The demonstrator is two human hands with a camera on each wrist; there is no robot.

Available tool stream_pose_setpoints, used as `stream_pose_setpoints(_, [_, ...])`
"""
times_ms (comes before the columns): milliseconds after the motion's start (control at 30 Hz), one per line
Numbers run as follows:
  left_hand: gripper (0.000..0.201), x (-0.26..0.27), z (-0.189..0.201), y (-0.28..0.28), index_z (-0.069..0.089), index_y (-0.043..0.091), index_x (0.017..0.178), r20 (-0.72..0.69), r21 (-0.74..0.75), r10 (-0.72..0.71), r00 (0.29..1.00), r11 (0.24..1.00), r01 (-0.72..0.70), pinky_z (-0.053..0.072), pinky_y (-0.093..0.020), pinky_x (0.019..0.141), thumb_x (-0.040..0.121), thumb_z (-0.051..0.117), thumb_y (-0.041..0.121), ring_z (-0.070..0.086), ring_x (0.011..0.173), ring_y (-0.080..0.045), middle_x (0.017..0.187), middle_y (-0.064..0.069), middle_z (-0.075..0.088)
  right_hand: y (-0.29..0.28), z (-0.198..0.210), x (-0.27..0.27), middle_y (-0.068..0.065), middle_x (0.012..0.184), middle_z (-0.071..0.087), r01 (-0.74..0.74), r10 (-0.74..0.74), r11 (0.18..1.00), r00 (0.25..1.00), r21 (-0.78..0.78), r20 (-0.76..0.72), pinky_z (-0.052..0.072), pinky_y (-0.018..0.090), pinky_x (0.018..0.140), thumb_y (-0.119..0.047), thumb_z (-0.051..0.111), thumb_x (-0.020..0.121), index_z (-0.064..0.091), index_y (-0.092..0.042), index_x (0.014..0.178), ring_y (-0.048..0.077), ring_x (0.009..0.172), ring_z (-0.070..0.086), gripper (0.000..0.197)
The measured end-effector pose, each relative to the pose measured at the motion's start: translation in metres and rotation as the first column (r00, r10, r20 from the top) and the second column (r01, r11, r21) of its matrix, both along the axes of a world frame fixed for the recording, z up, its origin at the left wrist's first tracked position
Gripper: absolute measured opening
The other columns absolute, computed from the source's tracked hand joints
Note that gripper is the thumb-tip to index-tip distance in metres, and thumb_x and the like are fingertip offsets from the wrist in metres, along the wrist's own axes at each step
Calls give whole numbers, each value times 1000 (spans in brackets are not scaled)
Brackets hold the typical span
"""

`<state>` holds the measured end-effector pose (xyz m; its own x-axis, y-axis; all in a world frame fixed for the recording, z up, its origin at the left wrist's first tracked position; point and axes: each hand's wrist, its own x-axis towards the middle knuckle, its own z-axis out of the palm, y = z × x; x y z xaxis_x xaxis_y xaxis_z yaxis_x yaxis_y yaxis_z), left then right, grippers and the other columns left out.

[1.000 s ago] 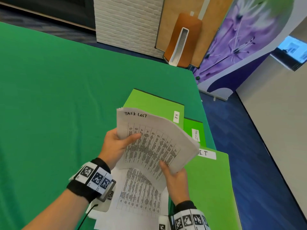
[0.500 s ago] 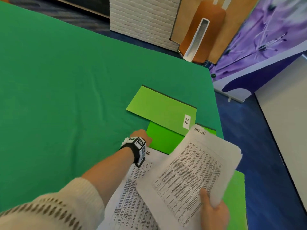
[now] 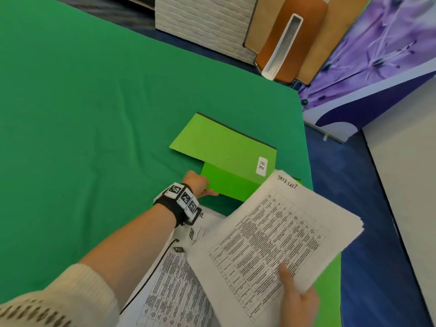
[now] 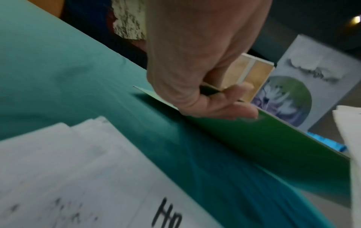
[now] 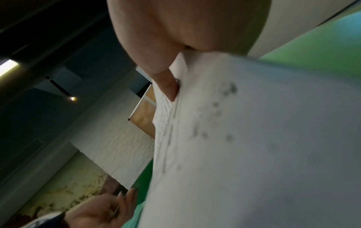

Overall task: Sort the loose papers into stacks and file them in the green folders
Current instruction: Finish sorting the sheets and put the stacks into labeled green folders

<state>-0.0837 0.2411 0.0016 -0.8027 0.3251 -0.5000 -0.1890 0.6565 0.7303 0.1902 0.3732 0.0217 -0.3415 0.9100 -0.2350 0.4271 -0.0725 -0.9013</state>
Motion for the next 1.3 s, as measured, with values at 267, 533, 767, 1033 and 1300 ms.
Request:
stream_pose_setpoints(267, [12, 26, 21, -73, 46, -2, 102, 255, 352, 453, 854, 779, -518, 53, -25, 44, 93, 52, -8, 71, 69, -31, 86, -17, 55, -14, 54, 18, -12, 88, 63, 37, -28, 998, 985, 54, -169, 45, 40, 89, -19, 74, 82, 61, -27, 99, 22, 90, 61, 23])
stream_pose_setpoints(533, [34, 133, -25, -195, 46, -9, 121, 155, 47, 453, 878, 884, -464, 60, -36, 57, 95, 59, 7, 72, 59, -26, 110, -23, 62, -55, 26, 48, 10, 100, 63, 86, -85, 996, 991, 9, -99, 46, 39, 82, -27, 71, 86, 59, -8, 101, 27, 90, 59, 27])
stream_pose_setpoints(767, [37, 201, -33, -231, 40, 3, 114, -103, -536, 215, 971, 811, -236, 47, -35, 86, 88, 62, 19, 58, 107, -32, 120, -19, 55, -82, 13, 68, 11, 87, 61, 28, -26, 992, 1000, 124, -15, 52, 47, 82, -28, 67, 90, 59, -12, 87, 30, 83, 60, 18])
stream_pose_setpoints(1033, [104, 188, -42, -181, 13, 10, 153, -260, -731, -572, 778, 643, 228, 10, -58, 117, 80, 51, 74, 6, 148, -38, 160, -19, 6, -94, 17, 83, 10, 90, 60, 5, -8, 985, 1000, 170, 14, 50, 45, 87, -27, 67, 90, 63, -9, 96, 29, 88, 59, 20])
stream_pose_setpoints(1300, [117, 169, -61, -181, 2, 3, 153, -157, -832, -735, 659, 458, 313, 25, -53, 116, 76, 20, 89, 17, 142, -50, 155, -35, 4, -98, 22, 101, 8, 88, 61, 41, -46, 981, 999, 189, 21, 47, 39, 83, -26, 66, 90, 60, -14, 90, 28, 86, 58, 14])
